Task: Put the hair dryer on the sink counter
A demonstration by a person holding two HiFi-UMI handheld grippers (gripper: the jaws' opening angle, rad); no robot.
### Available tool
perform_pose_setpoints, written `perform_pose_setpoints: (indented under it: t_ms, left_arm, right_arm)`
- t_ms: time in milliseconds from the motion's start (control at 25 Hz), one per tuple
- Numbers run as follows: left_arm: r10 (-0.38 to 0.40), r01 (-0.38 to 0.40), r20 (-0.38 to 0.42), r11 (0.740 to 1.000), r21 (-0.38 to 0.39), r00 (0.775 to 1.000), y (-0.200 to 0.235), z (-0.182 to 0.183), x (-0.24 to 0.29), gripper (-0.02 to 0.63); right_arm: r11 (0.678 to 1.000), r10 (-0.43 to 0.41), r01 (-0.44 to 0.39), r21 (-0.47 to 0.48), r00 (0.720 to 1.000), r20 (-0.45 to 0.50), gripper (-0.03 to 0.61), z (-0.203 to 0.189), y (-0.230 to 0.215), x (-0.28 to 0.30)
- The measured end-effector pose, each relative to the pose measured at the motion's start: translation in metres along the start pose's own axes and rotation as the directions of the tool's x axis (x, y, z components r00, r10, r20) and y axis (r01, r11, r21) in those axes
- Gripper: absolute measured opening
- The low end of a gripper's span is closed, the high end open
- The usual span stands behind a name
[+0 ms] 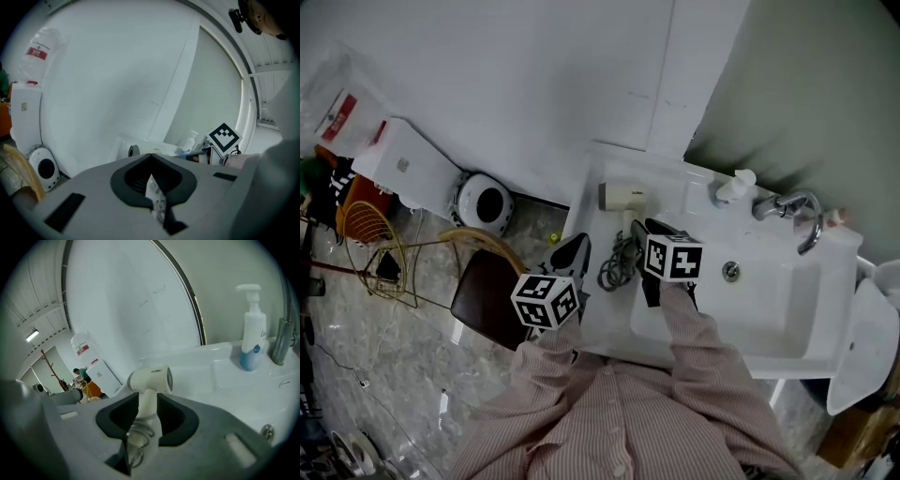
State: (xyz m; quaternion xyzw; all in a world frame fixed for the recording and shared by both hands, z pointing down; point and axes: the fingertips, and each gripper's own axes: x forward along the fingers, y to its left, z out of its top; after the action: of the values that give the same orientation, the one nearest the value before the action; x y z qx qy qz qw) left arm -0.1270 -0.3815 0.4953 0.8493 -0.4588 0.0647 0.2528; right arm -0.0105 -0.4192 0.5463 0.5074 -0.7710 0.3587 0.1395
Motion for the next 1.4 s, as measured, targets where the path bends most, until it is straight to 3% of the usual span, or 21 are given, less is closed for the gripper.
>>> perform_pose_setpoints:
  t_ms: [280, 520, 800, 1160, 1400]
  left_arm:
    - [-0.034, 0.033, 0.025, 0.999, 0.044, 0.999, -0.027, 0.002, -0.018, 0.002]
    - [-0.059, 0.054, 0.053, 0.995, 0.090, 0.997, -0.048, 0.009, -0.032, 0.002]
    - [-0.068, 0.056, 0.091, 0.990, 0.128, 0.994, -0.060, 0.017, -0.054, 0.002]
    - [-0.073, 0.042, 0.163, 0.981, 0.189, 0.984, -0.070, 0.038, -0.080, 0.002]
    - [-0.054, 0.015, 0.203, 0.982, 0.189, 0.978, -0.065, 0.047, -0.094, 0.002]
  right_arm:
    - [0.997, 0.045, -0.039, -0.065, 0.995, 0.088, 0.007, 0.001, 0.018, -0.038]
    - [0.990, 0.129, -0.117, -0.080, 0.978, 0.166, 0.006, 0.008, 0.030, -0.073]
    - [0.980, 0.194, -0.173, -0.097, 0.935, 0.297, 0.006, 0.020, 0.041, -0.118]
    - [0.972, 0.230, -0.190, -0.140, 0.893, 0.386, 0.006, 0.030, 0.051, -0.159]
    - [0.973, 0.228, -0.184, -0.141, 0.866, 0.445, 0.006, 0.038, 0.049, -0.182]
